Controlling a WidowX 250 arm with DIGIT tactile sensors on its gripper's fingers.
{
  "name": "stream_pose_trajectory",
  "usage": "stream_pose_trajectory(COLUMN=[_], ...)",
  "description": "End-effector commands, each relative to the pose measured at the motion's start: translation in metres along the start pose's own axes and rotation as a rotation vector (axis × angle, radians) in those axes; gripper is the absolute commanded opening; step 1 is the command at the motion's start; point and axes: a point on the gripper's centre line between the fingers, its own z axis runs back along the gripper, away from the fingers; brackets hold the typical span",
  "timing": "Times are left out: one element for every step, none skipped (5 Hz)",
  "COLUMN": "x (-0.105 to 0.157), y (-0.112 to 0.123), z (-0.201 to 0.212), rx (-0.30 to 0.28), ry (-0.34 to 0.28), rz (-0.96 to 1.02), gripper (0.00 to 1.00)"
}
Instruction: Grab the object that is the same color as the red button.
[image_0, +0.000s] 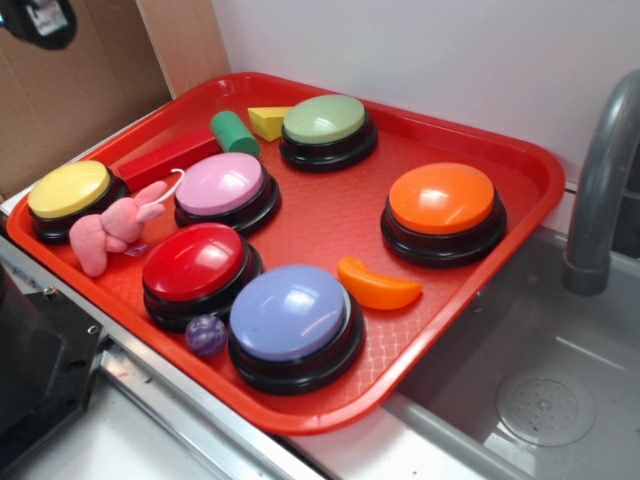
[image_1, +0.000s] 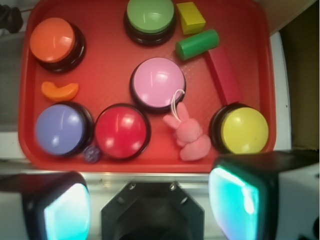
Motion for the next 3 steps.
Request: stream_pose_trajectory(x=[0.031,0.043,0.059], y=[0.056,0.075,0.085], z=[-0.041,-0.065,-0.092], rx=[0.009,0.018,0.025], ry=[-0.096,-0.080,-0.098], rz=[0.012,-0.028,-0.109], gripper=[1.00,1.00,1.00])
